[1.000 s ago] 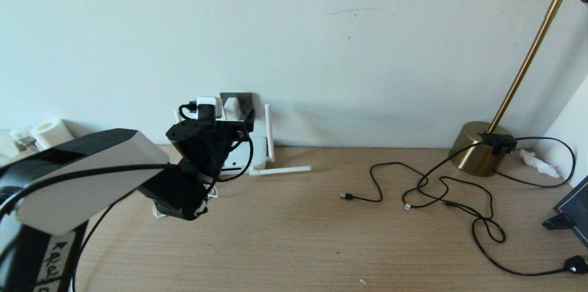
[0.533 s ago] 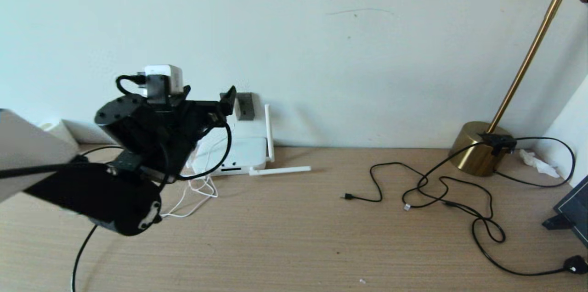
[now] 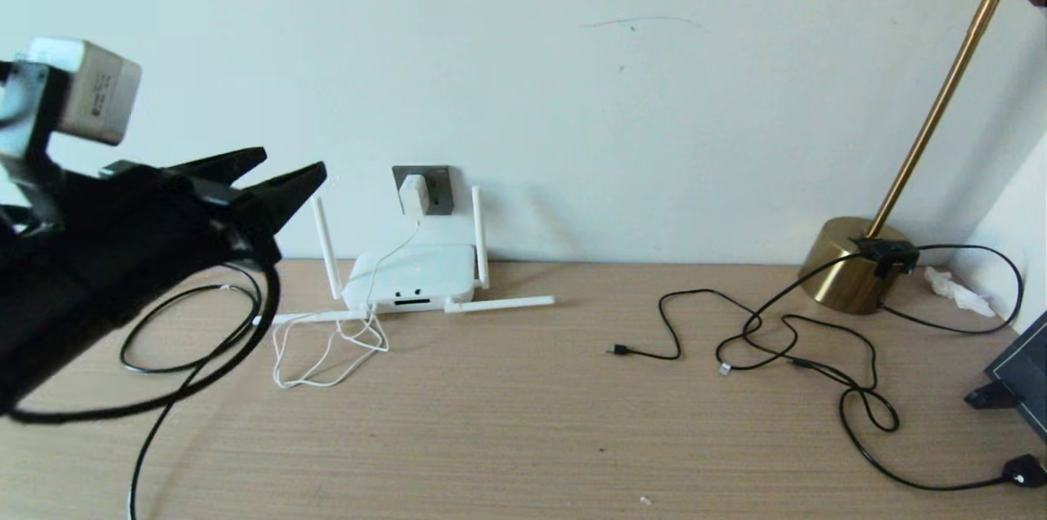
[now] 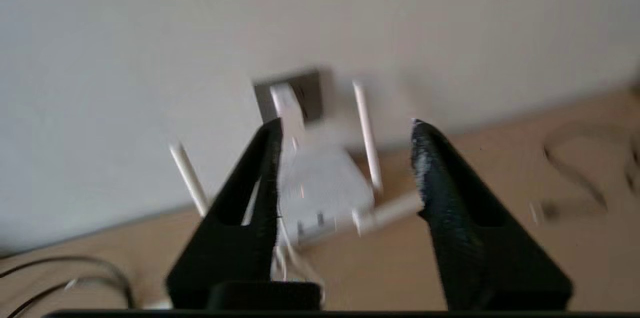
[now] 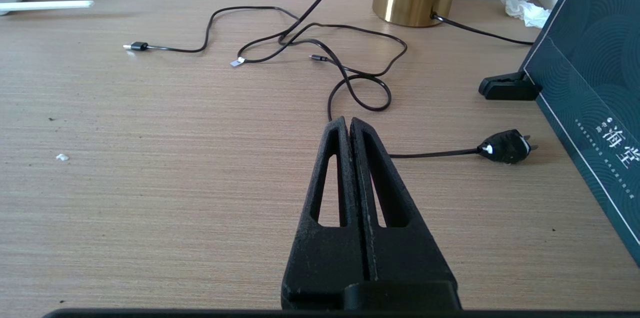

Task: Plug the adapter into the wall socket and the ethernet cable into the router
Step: Pick up cable

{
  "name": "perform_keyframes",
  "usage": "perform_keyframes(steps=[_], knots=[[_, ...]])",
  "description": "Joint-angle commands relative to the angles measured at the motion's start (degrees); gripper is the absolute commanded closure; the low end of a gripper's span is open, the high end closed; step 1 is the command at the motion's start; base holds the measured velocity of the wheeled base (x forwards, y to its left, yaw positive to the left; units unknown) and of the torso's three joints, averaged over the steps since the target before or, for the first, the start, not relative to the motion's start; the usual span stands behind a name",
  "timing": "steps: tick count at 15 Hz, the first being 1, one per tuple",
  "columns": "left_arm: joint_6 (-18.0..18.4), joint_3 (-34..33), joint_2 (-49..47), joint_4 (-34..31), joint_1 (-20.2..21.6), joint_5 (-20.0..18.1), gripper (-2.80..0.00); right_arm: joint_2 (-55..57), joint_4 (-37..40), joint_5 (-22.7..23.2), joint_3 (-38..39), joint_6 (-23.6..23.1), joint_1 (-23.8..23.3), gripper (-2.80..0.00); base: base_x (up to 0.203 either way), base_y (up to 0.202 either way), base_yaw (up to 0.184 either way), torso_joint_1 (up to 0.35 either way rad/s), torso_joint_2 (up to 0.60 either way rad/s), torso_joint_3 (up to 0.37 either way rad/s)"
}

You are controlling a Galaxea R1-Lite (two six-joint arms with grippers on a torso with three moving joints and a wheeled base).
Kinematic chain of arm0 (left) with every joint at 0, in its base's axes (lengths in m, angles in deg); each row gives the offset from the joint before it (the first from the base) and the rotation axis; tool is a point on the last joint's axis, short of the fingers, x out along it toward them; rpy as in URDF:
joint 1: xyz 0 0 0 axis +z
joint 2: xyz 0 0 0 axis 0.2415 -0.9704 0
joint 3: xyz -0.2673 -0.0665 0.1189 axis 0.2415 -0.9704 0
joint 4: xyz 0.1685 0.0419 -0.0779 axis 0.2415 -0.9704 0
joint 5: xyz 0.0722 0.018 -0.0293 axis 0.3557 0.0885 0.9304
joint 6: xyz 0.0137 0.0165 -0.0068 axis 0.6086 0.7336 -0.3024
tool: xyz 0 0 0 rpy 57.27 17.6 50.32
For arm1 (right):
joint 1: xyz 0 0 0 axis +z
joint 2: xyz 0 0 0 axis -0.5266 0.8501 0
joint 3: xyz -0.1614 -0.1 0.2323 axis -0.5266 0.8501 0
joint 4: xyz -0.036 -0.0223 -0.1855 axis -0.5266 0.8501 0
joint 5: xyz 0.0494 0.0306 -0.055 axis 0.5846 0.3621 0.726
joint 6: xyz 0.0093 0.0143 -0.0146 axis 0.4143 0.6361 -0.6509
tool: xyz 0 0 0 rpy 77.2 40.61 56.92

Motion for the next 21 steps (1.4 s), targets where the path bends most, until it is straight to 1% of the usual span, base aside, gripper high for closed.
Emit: perform_keyframes(steps=[1, 2, 3, 5, 6, 7, 8, 9, 10, 12, 14, 17, 18, 19, 20, 21], knots=[[2.85, -2.05, 10.53, -10.83, -0.3, -1.71, 0.0, 0.09, -0.04, -0.02, 0.0, 0.01, 0.0, 0.0, 0.0, 0.0, 0.0, 0.0, 0.0, 0.0], [6.87, -2.66, 14.0, -18.7, -0.4, -3.93, 0.0, 0.0, -0.04, -0.02, 0.0, 0.01, 0.0, 0.0, 0.0, 0.0, 0.0, 0.0, 0.0, 0.0], [11.91, -2.56, 17.25, -27.75, -0.48, -5.68, 0.0, 0.08, -0.04, -0.02, 0.0, 0.01, 0.0, 0.0, 0.0, 0.0, 0.0, 0.0, 0.0, 0.0], [21.07, -1.15, 23.08, -46.81, -0.55, -6.92, 0.0, 0.09, -0.04, -0.02, 0.0, 0.01, 0.0, 0.0, 0.0, 0.0, 0.0, 0.0, 0.0, 0.0], [26.35, -0.34, 26.03, -56.39, -0.56, -6.27, 0.0, 0.0, -0.04, -0.02, 0.0, 0.01, 0.0, 0.0, 0.0, 0.0, 0.0, 0.0, 0.0, 0.0], [32.93, 0.43, 29.02, -65.27, -0.58, -4.83, 0.0, 0.0, -0.04, -0.02, 0.0, 0.01, 0.0, 0.0, 0.0, 0.0, 0.0, 0.0, 0.0, 0.0], [37.91, 0.93, 31.3, -72.24, -0.61, -3.67, 0.0, 0.0, -0.04, -0.02, 0.0, 0.01, 0.0, 0.0, 0.0, 0.0, 0.0, 0.0, 0.0, 0.0], [40.67, 0.6, 32.42, -75.94, -0.63, -2.78, 0.0, 0.0, -0.04, -0.02, 0.0, 0.01, 0.0, 0.0, 0.0, 0.0, 0.0, 0.0, 0.0, 0.0], [41.36, -0.7, 32.48, -75.55, -0.63, -2.43, 0.0, 0.04, -0.04, -0.02, 0.0, 0.01, 0.0, 0.0, 0.0, 0.0, 0.0, 0.0, 0.0, 0.0], [44.72, -1.35, 32.22, -74.08, -0.65, -2.4, 0.0, 0.0, -0.04, -0.02, 0.0, 0.01, 0.0, 0.0, 0.0, 0.0, 0.0, 0.0, 0.0, 0.0], [44.82, -3.82, 32.75, -74.31, -0.75, -2.81, 0.0, 0.0, -0.04, -0.02, 0.0, 0.01, 0.0, 0.0, 0.0, 0.0, 0.0, 0.0, 0.0, 0.0], [44.96, -10.78, 34.86, -73.67, -0.89, -4.98, 0.0, 0.0, -0.04, -0.02, 0.0, 0.01, 0.0, 0.0, 0.0, 0.0, 0.0, 0.0, 0.0, 0.0], [45.92, -12.97, 34.16, -72.87, -1.01, -5.21, 0.0, 0.0, -0.04, -0.02, 0.0, 0.01, 0.0, 0.0, 0.0, 0.0, 0.0, 0.0, 0.0, 0.0], [47.96, -14.98, 33.06, -70.31, -1.34, -5.13, 0.0, 0.0, -0.04, -0.02, 0.0, 0.01, 0.0, 0.0, 0.0, 0.0, 0.0, 0.0, 0.0, 0.0], [49.05, -16.17, 32.36, -68.1, -1.5, -5.03, 0.0, 0.08, -0.04, -0.02, 0.0, 0.01, 0.0, 0.0, 0.0, 0.0, 0.0, 0.0, 0.0, 0.0], [49.34, -16.19, 31.76, -67.76, -1.9, -5.2, 0.0, 0.01, -0.04, -0.02, 0.0, 0.01, 0.0, 0.0, 0.0, 0.0, 0.0, 0.0, 0.0, 0.0]])
